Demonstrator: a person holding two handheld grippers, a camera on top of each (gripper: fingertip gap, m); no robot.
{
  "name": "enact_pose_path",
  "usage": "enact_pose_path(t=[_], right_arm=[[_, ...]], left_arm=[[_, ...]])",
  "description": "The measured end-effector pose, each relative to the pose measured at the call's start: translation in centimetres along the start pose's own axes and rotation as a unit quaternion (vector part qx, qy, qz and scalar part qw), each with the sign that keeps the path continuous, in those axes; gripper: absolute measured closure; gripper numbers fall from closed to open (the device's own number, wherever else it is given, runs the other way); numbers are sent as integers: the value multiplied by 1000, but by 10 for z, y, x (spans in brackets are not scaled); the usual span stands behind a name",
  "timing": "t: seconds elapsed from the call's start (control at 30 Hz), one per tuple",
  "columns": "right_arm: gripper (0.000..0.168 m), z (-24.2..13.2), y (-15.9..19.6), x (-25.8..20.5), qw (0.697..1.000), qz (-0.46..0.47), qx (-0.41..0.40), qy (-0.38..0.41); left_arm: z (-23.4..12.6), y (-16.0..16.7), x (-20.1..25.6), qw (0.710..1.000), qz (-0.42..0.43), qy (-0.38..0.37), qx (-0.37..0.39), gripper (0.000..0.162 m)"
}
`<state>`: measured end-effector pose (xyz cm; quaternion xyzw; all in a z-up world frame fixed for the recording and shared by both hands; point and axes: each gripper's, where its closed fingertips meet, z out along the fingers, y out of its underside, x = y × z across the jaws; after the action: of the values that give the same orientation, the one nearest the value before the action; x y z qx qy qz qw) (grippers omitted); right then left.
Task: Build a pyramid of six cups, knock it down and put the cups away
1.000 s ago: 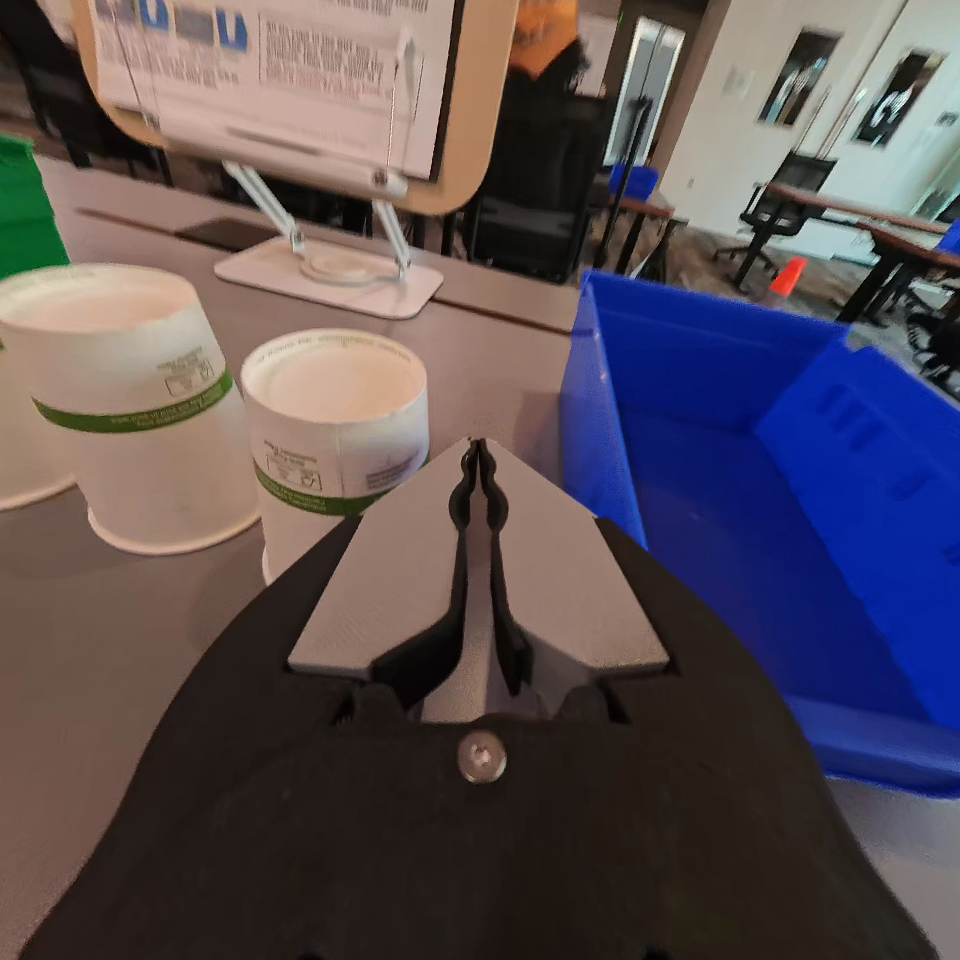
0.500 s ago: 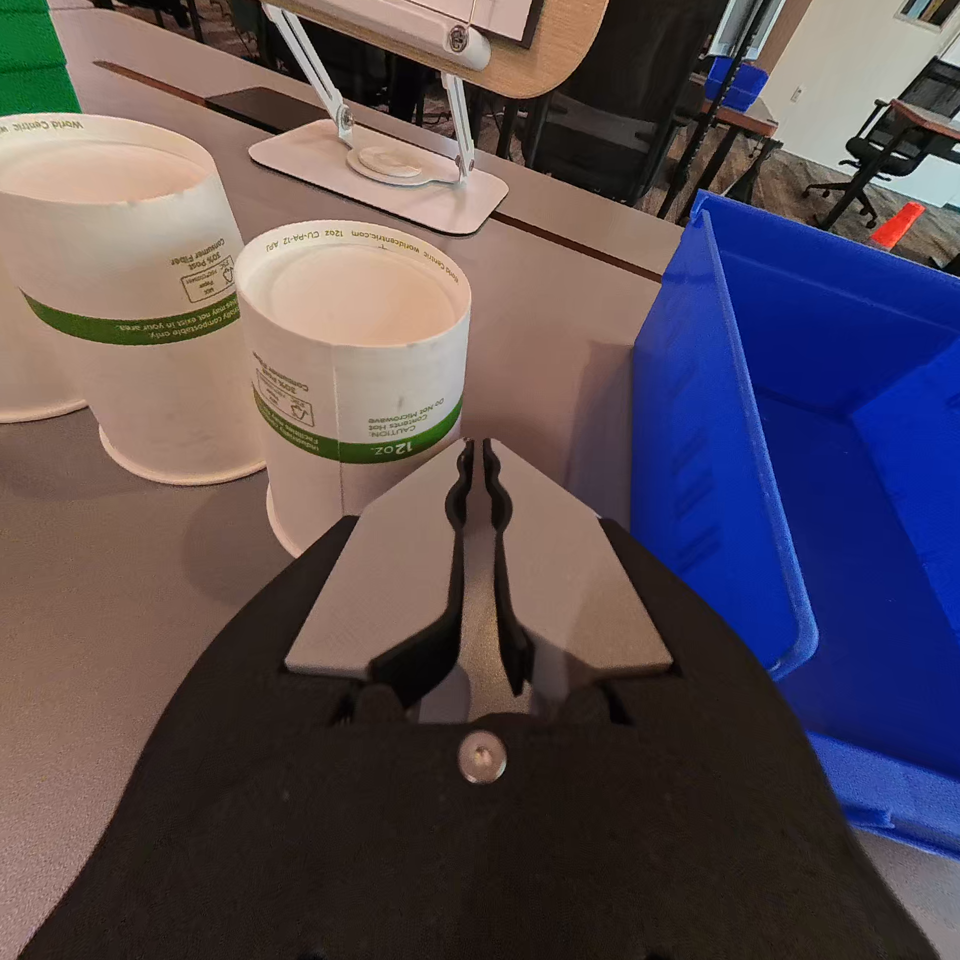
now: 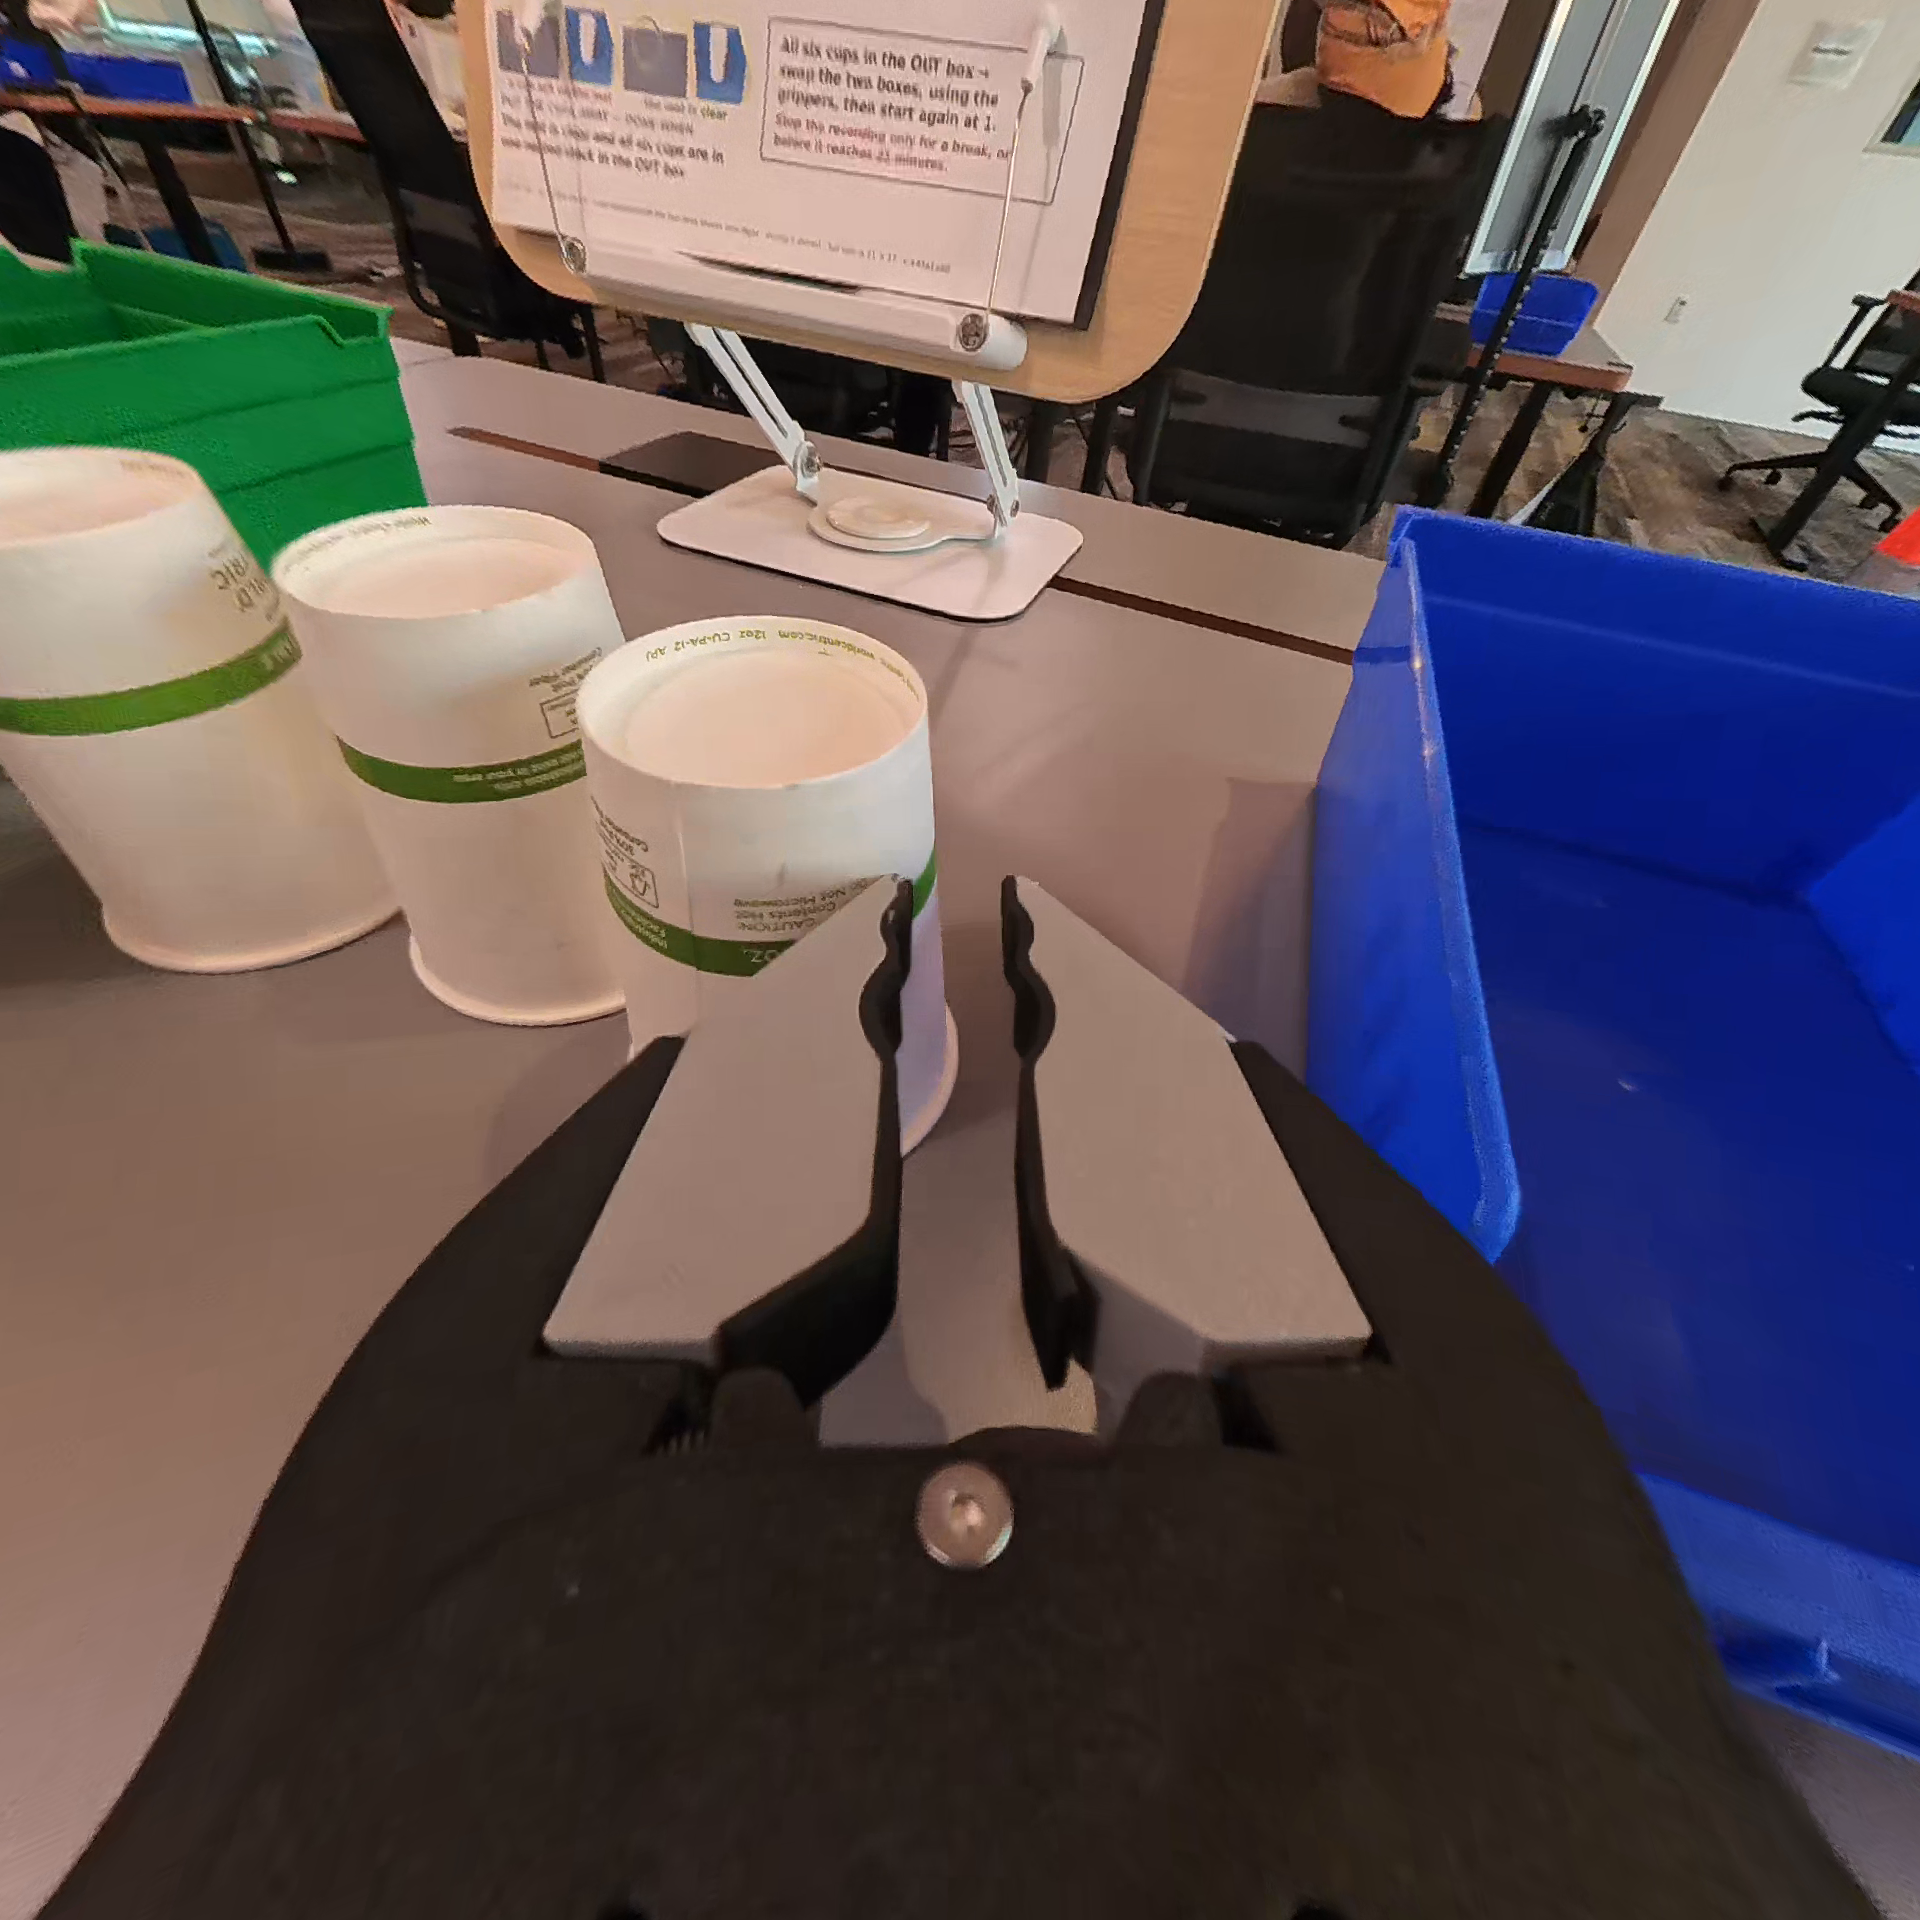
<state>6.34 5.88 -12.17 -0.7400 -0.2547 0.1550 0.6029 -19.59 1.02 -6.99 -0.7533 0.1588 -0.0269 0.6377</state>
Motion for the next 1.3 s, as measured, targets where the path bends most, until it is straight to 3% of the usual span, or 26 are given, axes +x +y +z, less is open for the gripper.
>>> enact_pose_path(t=[0.2, 0.37, 0.63, 0.83, 1.13, 1.3], right_arm=[[147, 2, 11, 0, 999, 35, -22, -22], [146, 4, 15, -2, 999, 33, -33, -25], [147, 6, 18, -7, 998, 21, -43, -33], [146, 6, 19, -8, 998, 25, -44, -38], [146, 5, 19, -8, 998, 24, -45, -37], [150, -6, 2, -6, 999, 15, 1, -36]], left_arm=[[-52, -10, -49, 999, 7, -30, -22, 145], [-75, 22, -21, 989, 29, 103, -103, 156], [-38, 72, 55, 952, 81, 214, -204, 162], [-4, 92, 65, 953, 94, 166, -235, 162], [10, 82, 52, 969, 64, 124, -202, 162], [11, 85, 46, 970, 54, 121, -206, 162]])
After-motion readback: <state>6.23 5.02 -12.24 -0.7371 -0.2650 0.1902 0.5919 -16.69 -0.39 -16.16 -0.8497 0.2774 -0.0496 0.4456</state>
